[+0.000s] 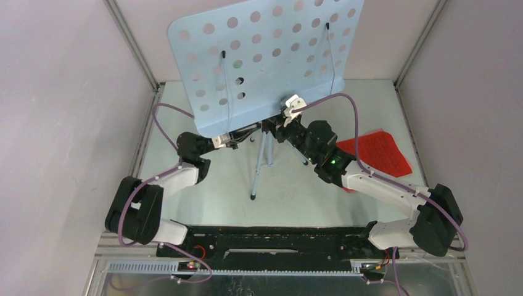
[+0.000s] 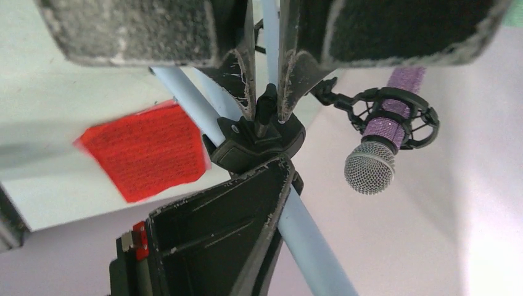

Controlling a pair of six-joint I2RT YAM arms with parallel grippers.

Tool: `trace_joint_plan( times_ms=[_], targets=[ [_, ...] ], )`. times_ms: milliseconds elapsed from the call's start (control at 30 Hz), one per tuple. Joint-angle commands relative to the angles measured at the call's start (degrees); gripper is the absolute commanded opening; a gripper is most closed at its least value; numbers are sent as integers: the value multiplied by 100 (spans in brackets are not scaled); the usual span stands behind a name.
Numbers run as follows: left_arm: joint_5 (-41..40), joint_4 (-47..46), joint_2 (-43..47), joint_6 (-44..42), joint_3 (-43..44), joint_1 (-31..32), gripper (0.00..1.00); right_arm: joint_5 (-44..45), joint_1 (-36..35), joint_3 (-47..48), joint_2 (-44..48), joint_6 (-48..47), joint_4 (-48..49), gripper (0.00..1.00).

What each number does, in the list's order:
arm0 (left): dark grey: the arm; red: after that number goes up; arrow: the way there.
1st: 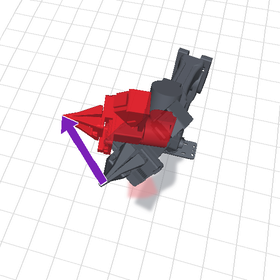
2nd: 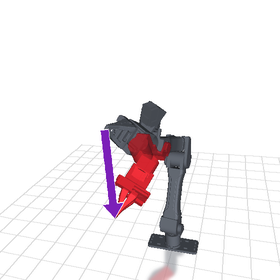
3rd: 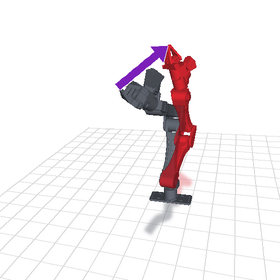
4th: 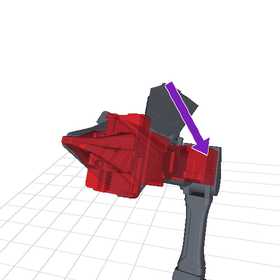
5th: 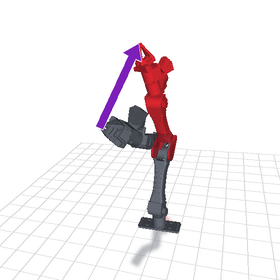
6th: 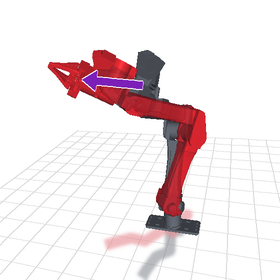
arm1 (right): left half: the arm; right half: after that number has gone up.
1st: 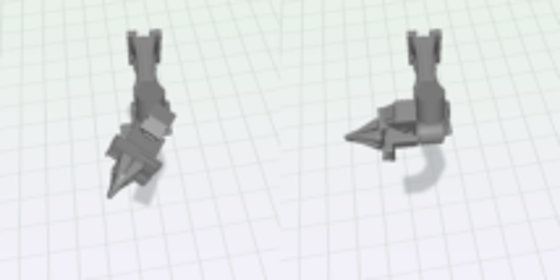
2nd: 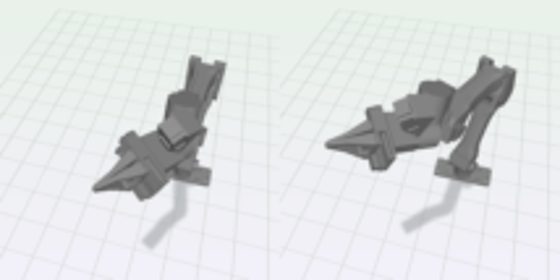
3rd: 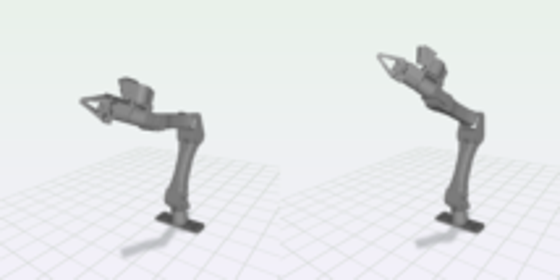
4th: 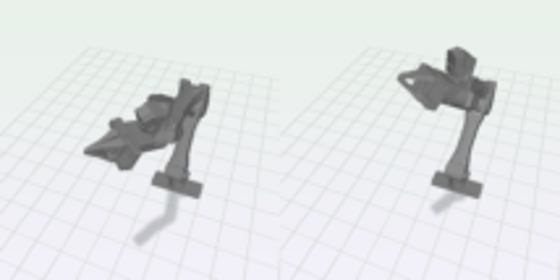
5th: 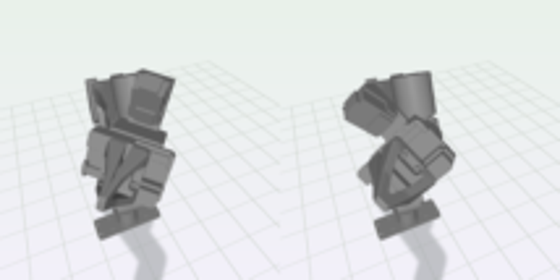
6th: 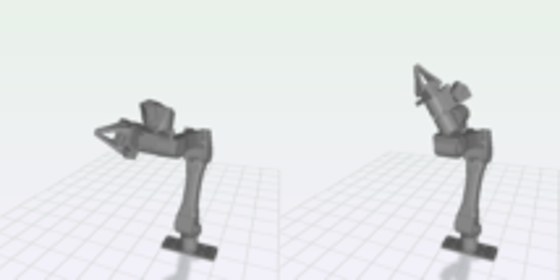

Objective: Pack up the instrument practice props

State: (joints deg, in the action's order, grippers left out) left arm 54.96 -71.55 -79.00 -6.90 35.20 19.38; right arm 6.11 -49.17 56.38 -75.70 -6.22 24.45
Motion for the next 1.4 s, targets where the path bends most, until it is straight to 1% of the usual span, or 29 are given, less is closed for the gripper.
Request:
trace_joint_plan(
  times_ms=[0,167,233,300,367,533,733,967,1000,1067,1133,1167,1267,1300,1367],
  targets=[
    [-194,-1485,-99,1431,-4,280,0,-514,-148,-92,6,42,-647,0],
    [-288,-1485,-67,1970,101,291,0,-545,-148,-90,4,44,-670,0],
    [-408,-1485,-50,2318,141,284,0,-549,-150,-88,-16,58,-669,0],
    [-695,-1485,-26,2873,153,278,0,-552,-153,-90,-20,66,-669,0],
    [-911,-1485,1,3245,131,277,0,-552,-155,-90,-28,67,-669,0],
    [-1128,-1485,232,3610,-31,282,0,-549,-155,-91,-15,60,-669,0],
    [-1863,-1468,548,4270,-379,395,0,-550,-168,-92,-65,51,-648,0],
    [-2375,-1182,695,6008,-249,409,0,-550,-199,-92,-141,60,-652,0],
    [-2389,-1003,718,6169,-217,411,0,-551,-199,-92,-143,55,-647,0],
    [-2430,-247,812,6333,-103,413,0,-547,-199,-96,-165,36,-642,0],
    [-2538,949,1035,6320,70,418,0,-557,-199,-92,-173,21,-643,0],
    [-2637,1735,1146,6241,198,424,0,-552,-199,-92,-181,16,-643,0],
    [-3007,3961,1481,5716,625,480,0,-540,-199,-92,-197,7,-643,0],
    [-3124,4361,1569,5596,719,487,0,-543,-199,-88,-206,7,-629,0],
    [-3575,5144,1709,5623,886,474,0,-552,-207,-92,-223,22,-596,0]
  ],
)
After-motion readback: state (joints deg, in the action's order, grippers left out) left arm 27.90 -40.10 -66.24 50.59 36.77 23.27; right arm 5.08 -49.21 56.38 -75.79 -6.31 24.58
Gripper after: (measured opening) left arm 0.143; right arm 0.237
